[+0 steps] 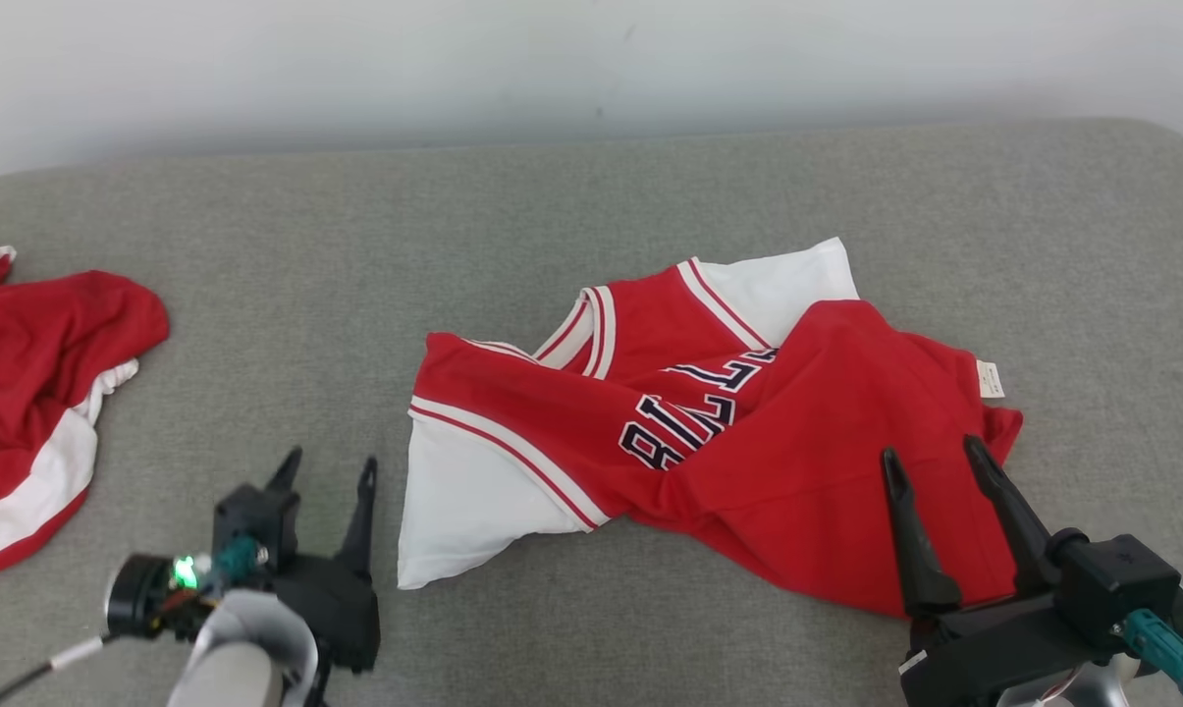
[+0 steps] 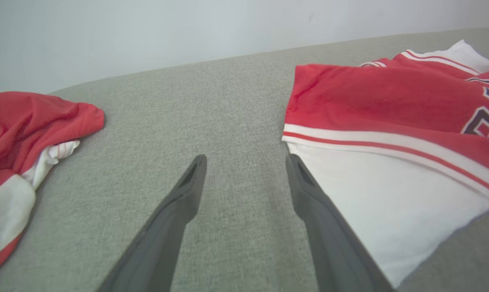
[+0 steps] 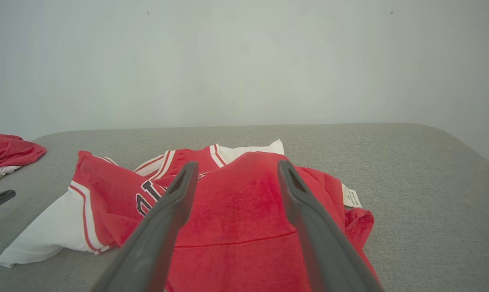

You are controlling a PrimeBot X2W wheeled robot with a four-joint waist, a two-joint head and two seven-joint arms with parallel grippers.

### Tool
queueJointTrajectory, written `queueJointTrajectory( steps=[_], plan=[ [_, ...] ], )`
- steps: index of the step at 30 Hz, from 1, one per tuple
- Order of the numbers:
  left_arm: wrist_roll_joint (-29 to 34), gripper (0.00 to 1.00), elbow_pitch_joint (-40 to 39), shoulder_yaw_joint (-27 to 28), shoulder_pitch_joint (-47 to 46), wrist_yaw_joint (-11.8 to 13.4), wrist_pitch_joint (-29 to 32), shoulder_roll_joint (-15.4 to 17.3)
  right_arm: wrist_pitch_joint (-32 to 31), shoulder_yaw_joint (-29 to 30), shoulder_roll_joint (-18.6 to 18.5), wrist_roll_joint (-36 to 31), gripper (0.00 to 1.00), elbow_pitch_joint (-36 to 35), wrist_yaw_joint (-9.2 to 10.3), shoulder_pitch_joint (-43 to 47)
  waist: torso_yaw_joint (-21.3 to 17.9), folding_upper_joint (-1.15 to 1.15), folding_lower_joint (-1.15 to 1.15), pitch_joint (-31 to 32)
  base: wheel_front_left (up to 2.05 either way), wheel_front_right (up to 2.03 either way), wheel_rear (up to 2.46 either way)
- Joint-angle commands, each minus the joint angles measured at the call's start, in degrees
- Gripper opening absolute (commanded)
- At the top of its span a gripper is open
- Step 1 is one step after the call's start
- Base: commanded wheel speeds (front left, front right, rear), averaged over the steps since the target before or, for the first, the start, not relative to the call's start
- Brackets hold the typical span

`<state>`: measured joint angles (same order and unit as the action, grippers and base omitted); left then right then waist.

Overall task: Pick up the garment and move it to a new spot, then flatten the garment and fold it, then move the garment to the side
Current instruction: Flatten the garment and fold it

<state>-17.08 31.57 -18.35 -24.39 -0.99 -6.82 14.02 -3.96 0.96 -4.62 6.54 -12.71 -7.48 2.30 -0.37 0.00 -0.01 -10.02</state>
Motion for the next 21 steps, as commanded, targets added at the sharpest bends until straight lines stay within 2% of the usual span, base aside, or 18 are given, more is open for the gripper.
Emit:
queueJointTrajectory(
  steps=[1, 6, 10, 21],
  plan=[
    [-0.07, 1.00, -2.17, -0.02, 2.20, 0.62, 0.75, 0.53, -0.05, 0.03, 0.18, 0.16, 1.00, -0.27, -0.04, 0.32, 0.65, 0.00, 0.01, 0.57, 0.00, 0.00, 0.00],
    [-1.49, 1.00, -10.91, -1.04, 9.25, 1.80, 6.32, 0.73, -0.36, 0.27, 0.32, 0.15, 1.00, -0.57, -0.04, 0.49, 0.80, 0.00, 0.01, 0.46, 0.00, 0.00, 0.00],
    [-2.04, 1.00, -14.41, -2.01, 11.85, 2.05, 10.03, 0.88, -0.33, 0.14, 0.42, 0.15, 1.00, -0.59, -0.04, 0.12, 0.63, 0.00, 0.01, 0.19, 0.00, 0.00, 0.00],
    [-2.63, 1.00, -12.22, -3.65, 11.56, 3.09, 16.27, 0.39, 0.21, -0.37, 0.59, 0.48, 1.00, -0.04, -0.04, -0.75, -0.95, 0.00, 0.01, -0.41, 0.00, 0.00, 0.00]
  ],
)
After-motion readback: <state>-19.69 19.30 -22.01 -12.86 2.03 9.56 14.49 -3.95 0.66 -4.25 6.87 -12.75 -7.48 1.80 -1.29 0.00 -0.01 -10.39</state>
